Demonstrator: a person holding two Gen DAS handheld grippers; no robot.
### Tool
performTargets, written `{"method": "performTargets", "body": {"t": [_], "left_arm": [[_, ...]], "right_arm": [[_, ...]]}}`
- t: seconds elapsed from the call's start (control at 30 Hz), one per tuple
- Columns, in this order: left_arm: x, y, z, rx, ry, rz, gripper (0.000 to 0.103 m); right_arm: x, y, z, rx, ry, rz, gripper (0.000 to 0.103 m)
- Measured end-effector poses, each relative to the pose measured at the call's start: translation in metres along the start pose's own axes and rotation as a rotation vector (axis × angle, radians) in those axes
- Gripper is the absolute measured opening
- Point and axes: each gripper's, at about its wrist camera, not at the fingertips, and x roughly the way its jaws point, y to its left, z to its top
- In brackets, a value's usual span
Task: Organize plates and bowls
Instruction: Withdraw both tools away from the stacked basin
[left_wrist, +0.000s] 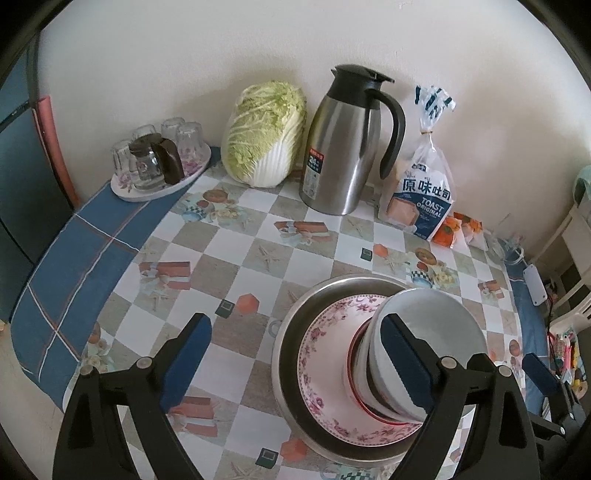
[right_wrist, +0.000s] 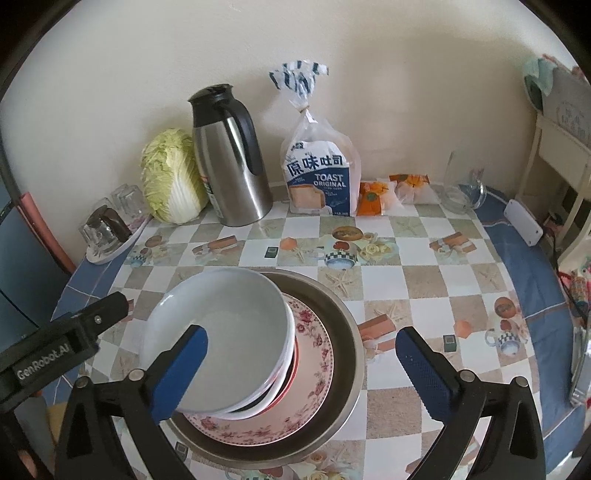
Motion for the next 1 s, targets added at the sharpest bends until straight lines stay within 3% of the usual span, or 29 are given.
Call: {"method": "performTargets", "body": {"t": [0.43,1.0], "left_arm": [[-0.011,0.010,-0.023,0.025,0.010,0.089,0.093],[0.006,0.028,-0.063,0.125,0.119,0.123,0.093]], "right_arm": [[-0.026,0.012,-0.022,-0.052,-0.046,0.000,0.103],[-0.006,0.012,-0.067,-0.102,0.073,-0.011,0.103]]}}
